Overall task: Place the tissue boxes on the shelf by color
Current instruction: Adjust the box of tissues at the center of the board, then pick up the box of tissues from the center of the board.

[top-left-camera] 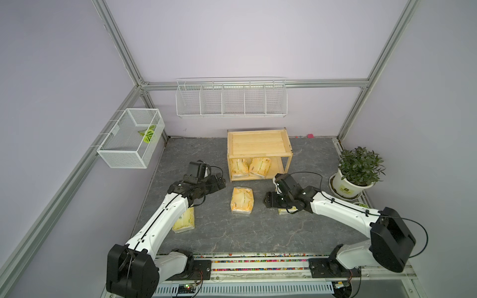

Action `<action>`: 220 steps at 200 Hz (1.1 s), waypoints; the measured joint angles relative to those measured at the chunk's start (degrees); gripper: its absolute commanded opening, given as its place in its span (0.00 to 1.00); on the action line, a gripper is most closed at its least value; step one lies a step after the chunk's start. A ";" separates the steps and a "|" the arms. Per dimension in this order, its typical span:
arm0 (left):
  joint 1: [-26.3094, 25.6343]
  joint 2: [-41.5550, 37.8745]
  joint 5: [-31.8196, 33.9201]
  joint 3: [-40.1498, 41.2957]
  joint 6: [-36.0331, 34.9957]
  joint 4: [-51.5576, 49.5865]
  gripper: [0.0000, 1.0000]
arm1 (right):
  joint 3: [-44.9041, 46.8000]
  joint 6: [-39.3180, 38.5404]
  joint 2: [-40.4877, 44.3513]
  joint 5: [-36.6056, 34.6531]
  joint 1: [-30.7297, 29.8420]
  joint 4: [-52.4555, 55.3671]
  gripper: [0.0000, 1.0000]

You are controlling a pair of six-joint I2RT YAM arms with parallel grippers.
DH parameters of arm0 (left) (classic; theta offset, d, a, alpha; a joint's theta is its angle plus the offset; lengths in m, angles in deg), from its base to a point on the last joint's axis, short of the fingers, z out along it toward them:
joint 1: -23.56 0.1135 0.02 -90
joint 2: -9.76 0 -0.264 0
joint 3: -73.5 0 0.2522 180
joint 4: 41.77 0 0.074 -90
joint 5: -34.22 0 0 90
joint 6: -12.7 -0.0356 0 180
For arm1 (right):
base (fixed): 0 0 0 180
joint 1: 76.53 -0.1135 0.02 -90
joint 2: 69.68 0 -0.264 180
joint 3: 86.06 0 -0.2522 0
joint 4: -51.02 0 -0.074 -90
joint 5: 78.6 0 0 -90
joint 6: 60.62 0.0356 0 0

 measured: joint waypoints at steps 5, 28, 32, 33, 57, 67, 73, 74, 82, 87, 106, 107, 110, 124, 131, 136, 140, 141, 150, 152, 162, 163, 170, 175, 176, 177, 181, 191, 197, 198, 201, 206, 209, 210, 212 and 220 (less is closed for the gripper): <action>-0.72 0.42 -0.26 0.52 0.28 0.81 1.00 | 0.00 0.50 -0.55 1.46 -0.07 -1.18 0.81; -2.56 2.64 -2.82 3.98 2.16 5.97 1.00 | 0.00 3.43 -4.57 6.01 -0.68 -7.04 0.82; -2.71 3.10 -3.23 4.63 2.51 6.82 1.00 | 0.00 4.00 -5.49 6.60 -0.90 -8.11 0.82; -2.71 3.26 -3.37 4.85 2.67 7.10 1.00 | 0.02 4.07 -5.64 6.67 -0.92 -8.28 0.82; -3.17 6.54 -5.95 7.50 4.33 11.58 1.00 | 0.15 7.48 -10.97 9.33 -2.10 -14.14 0.83; -3.50 7.87 -6.75 7.87 4.70 13.09 1.00 | 0.63 8.79 -12.59 9.68 -2.49 -16.33 0.83; -3.63 8.63 -7.50 8.00 4.98 14.16 1.00 | 1.11 9.55 -13.38 9.88 -2.64 -17.73 0.83; -3.65 8.81 -7.61 8.04 5.01 14.36 1.00 | 1.18 9.64 -13.44 9.88 -2.67 -17.86 0.83; -3.85 9.60 -8.33 8.20 5.29 15.78 1.00 | 1.86 10.58 -14.19 10.08 -2.73 -19.39 0.84; -3.96 10.03 -8.83 8.33 5.35 16.74 1.00 | 2.34 11.17 -14.56 10.10 -2.75 -20.31 0.84; -4.26 11.32 -10.34 9.40 5.88 20.31 1.00 | 3.89 13.22 -14.99 10.36 -2.75 -24.70 0.84; -4.28 11.34 -10.40 9.46 5.90 20.44 1.00 | 3.96 13.29 -15.02 10.36 -2.75 -24.87 0.84; -4.28 11.45 -10.60 9.73 6.05 20.98 1.00 | 4.28 13.73 -15.17 10.43 -2.75 -25.86 0.84; -4.39 11.82 -11.50 11.32 6.67 23.56 1.00 | 5.25 15.21 -15.74 10.86 -2.75 -29.57 0.84; -4.50 11.93 -11.91 12.20 6.95 24.65 1.00 | 5.62 16.13 -16.26 11.26 -2.75 -31.78 0.84; -4.55 11.98 -12.17 12.81 7.15 25.35 1.00 | 5.88 16.76 -16.72 11.63 -2.75 -33.48 0.84; -4.63 12.04 -12.39 13.31 7.23 25.94 1.00 | 6.01 17.14 -17.05 11.85 -2.75 -34.62 0.85; -4.63 12.04 -12.44 13.40 7.26 26.08 1.00 | 6.05 17.22 -17.11 11.87 -2.75 -34.84 0.85; -4.87 12.33 -13.00 14.40 7.67 27.26 1.00 | 6.45 18.40 -18.01 12.48 -2.78 -37.83 0.85; -4.94 12.39 -13.09 14.58 7.80 27.50 1.00 | 6.56 18.64 -18.21 12.55 -2.80 -38.56 0.85; -5.27 12.83 -13.60 15.37 8.11 28.57 1.00 | 7.06 19.89 -19.10 13.18 -2.82 -41.79 0.85; -5.33 12.92 -13.64 15.47 8.20 28.74 1.00 | 7.10 19.96 -19.17 13.25 -2.82 -42.03 0.85; -5.68 13.31 -13.88 15.85 8.31 29.49 1.00 | 7.48 20.83 -19.74 13.57 -2.86 -44.15 0.85; -5.95 13.64 -14.03 16.04 8.46 29.97 1.00 | 7.78 21.46 -20.11 13.75 -2.86 -45.62 0.85; -6.03 13.73 -14.10 16.11 8.50 30.14 1.00 | 7.85 21.57 -20.15 13.75 -2.89 -45.86 0.85; -6.10 13.77 -14.12 16.13 8.52 30.21 1.00 | 7.91 21.68 -20.20 13.79 -2.89 -46.10 0.85; -6.34 14.05 -14.05 16.28 8.92 30.73 1.00 | 8.15 22.01 -20.46 13.99 -2.93 -47.12 0.85; -6.62 14.64 -14.05 16.39 9.49 32.28 1.00 | 9.16 23.32 -21.03 14.56 -2.95 -50.40 0.85; -6.82 14.88 -14.01 16.46 9.79 33.09 1.00 | 9.73 24.11 -21.44 14.88 -2.97 -52.37 0.85; -6.86 14.93 -13.99 16.48 9.90 33.29 1.00 | 9.79 24.22 -21.51 14.93 -2.97 -52.63 0.85; -6.93 15.02 -13.99 16.55 9.94 33.68 1.00 | 10.03 24.55 -21.70 15.06 -2.97 -53.57 0.85; -7.10 15.15 -13.97 16.68 10.34 34.53 1.00 | 10.49 25.35 -22.12 15.30 -2.97 -55.34 0.85; -7.17 15.23 -13.92 16.74 10.45 34.91 1.00 | 10.75 25.66 -22.36 15.37 -2.97 -56.33 0.85; -7.19 15.23 -13.90 16.76 10.54 35.04 1.00 | 10.82 25.81 -22.43 15.47 -2.97 -56.63 0.85; -7.23 15.26 -13.86 16.85 10.71 35.39 1.00 | 10.99 26.23 -22.67 15.63 -2.97 -57.48 0.85; -7.30 15.34 -13.81 17.22 11.10 36.57 1.00 | 11.65 27.41 -23.56 16.13 -2.97 -60.57 0.85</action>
